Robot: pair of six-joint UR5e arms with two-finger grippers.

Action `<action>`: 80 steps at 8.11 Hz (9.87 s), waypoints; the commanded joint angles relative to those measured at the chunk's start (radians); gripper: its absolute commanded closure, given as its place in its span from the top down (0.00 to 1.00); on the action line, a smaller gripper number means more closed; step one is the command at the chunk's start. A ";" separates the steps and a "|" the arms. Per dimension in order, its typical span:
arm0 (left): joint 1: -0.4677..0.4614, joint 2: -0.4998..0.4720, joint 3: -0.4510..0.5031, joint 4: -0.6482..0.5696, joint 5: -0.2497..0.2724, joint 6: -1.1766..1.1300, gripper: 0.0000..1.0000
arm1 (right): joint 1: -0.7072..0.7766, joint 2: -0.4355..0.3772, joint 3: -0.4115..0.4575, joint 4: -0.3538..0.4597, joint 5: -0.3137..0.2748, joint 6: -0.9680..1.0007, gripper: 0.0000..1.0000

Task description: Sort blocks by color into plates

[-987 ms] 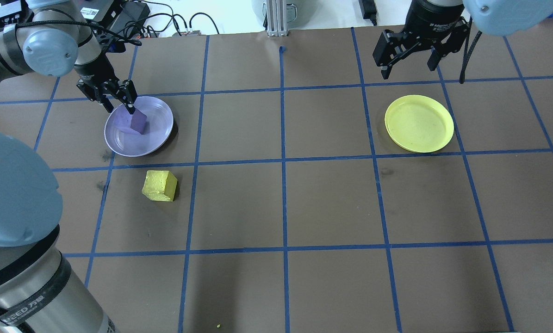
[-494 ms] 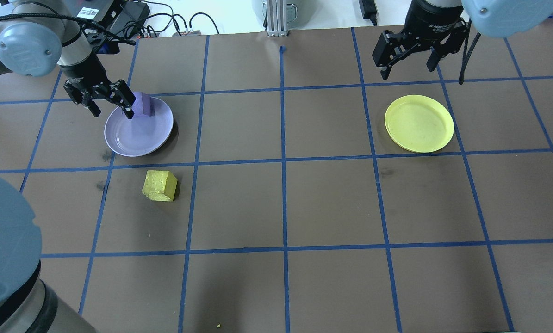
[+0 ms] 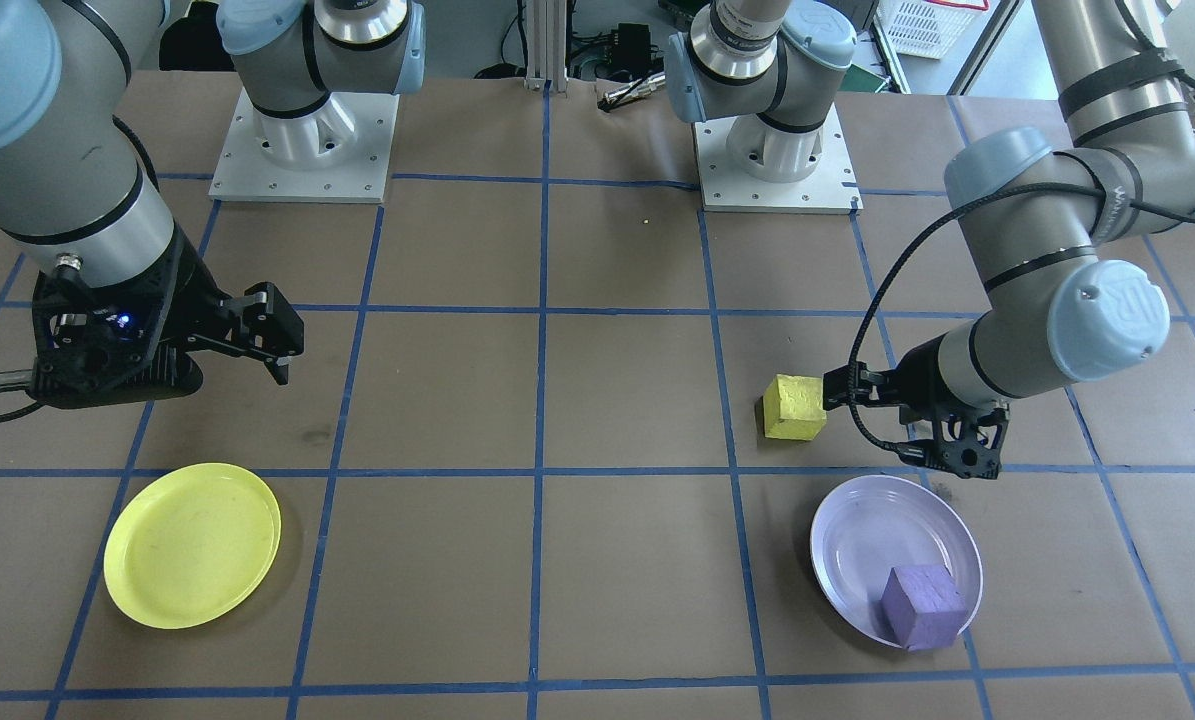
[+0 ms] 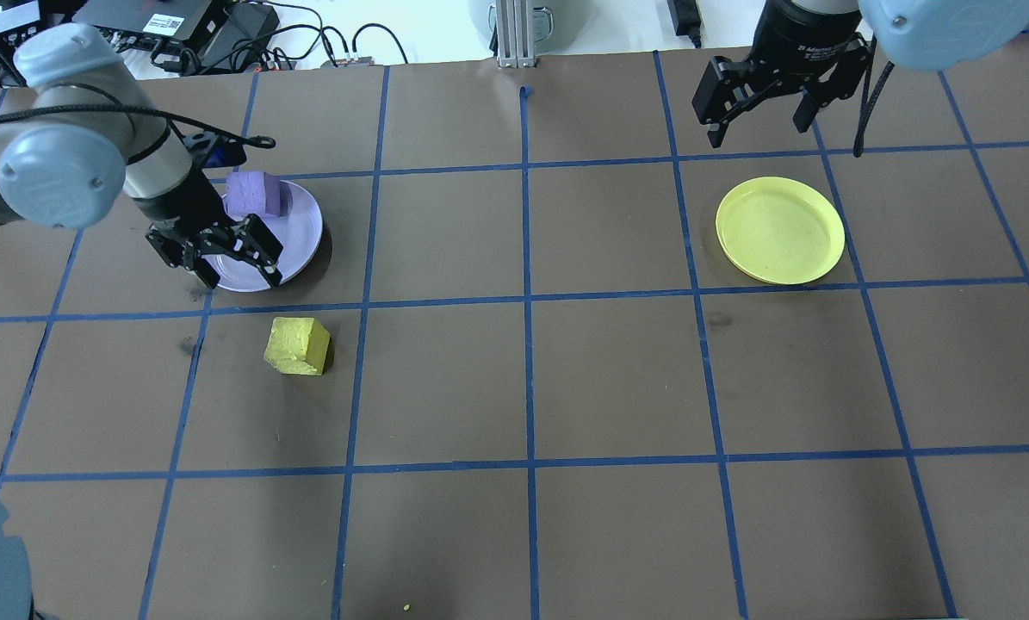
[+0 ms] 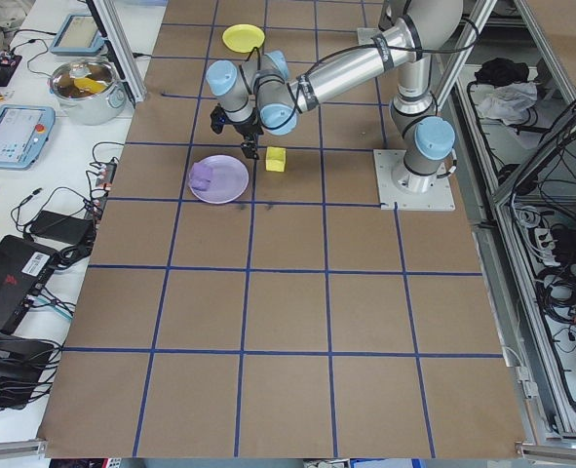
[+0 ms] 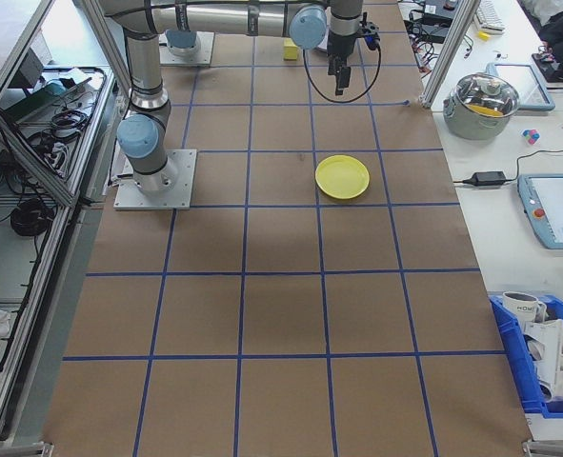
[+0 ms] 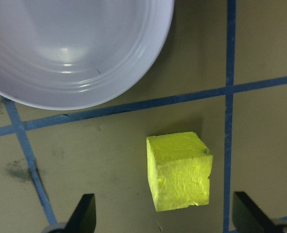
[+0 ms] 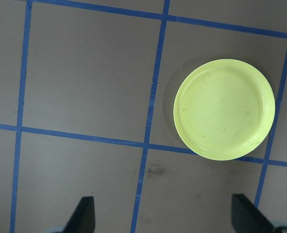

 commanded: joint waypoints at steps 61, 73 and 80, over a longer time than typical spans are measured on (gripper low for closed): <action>-0.303 0.157 0.387 -0.290 0.087 -0.348 1.00 | 0.304 0.232 0.280 -0.279 0.011 0.770 1.00; -0.291 0.175 0.341 -0.210 0.079 -0.259 1.00 | 0.331 0.229 0.339 -0.283 0.089 0.741 0.00; -0.291 0.175 0.328 -0.209 0.079 -0.259 1.00 | 0.154 0.184 0.154 -0.277 0.015 0.505 0.00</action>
